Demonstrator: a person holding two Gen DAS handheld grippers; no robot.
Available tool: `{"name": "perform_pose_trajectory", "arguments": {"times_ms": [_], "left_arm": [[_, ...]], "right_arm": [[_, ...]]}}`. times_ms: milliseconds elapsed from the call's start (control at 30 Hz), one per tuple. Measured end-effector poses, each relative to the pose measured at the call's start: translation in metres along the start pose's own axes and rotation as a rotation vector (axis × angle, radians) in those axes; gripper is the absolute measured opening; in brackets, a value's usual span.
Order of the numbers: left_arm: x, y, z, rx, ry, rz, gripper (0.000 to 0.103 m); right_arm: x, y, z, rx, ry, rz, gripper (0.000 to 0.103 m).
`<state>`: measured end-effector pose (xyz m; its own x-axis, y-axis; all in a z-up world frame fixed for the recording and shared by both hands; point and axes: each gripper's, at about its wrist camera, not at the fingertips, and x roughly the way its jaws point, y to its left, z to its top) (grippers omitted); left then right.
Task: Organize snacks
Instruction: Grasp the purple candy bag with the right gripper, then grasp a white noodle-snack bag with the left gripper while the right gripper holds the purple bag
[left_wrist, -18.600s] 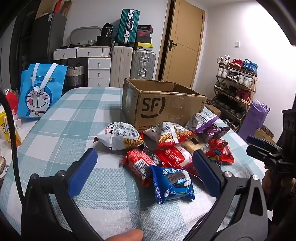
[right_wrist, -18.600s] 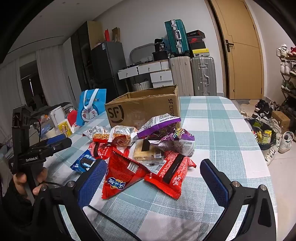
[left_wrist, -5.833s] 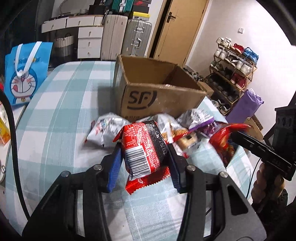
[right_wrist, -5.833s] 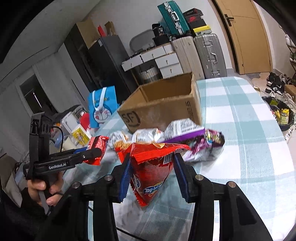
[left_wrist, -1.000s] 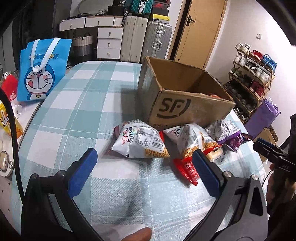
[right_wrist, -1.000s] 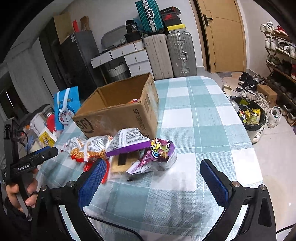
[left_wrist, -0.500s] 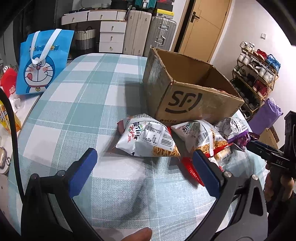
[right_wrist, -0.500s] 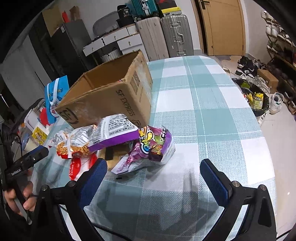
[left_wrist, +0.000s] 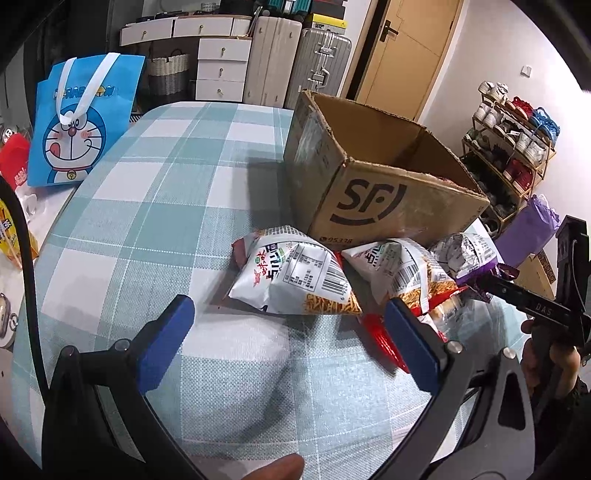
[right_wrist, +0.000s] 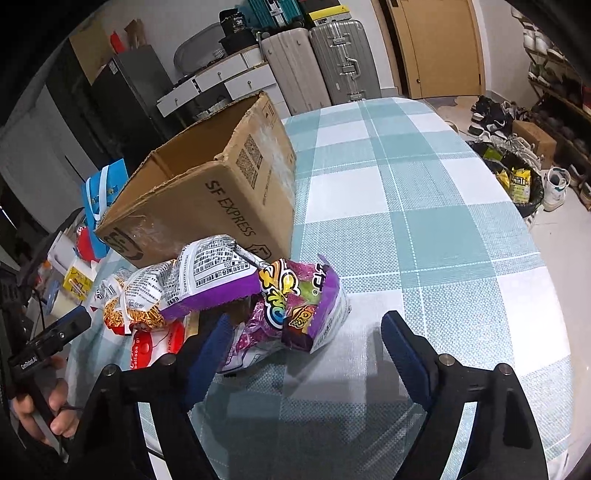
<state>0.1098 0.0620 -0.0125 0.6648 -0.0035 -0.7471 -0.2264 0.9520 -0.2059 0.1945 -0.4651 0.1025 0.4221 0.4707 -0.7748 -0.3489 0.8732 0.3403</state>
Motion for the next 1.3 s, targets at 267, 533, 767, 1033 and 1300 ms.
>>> {"name": "perform_pose_trajectory", "arguments": {"times_ms": [267, 533, 767, 1033, 1300], "left_arm": [[0.004, 0.001, 0.000, -0.002, 0.000, 0.004, 0.102], [0.006, 0.001, 0.000, 0.001, 0.005, 0.006, 0.102], [0.004, -0.001, -0.001, 0.007, -0.001, 0.014, 0.102], [0.003, -0.001, 0.000, 0.002, 0.004, -0.001, 0.102], [0.021, -0.003, 0.010, 0.016, 0.027, -0.005, 0.102]], "right_arm": [[0.007, -0.001, 0.003, 0.003, 0.006, 0.018, 0.070], [0.002, 0.000, -0.003, -0.005, -0.018, 0.049, 0.049], [-0.006, 0.002, -0.008, -0.028, -0.055, 0.026, 0.044], [-0.025, -0.005, -0.011, -0.014, -0.102, -0.016, 0.043], [-0.045, -0.021, -0.016, 0.018, -0.139, -0.063, 0.043]]}}
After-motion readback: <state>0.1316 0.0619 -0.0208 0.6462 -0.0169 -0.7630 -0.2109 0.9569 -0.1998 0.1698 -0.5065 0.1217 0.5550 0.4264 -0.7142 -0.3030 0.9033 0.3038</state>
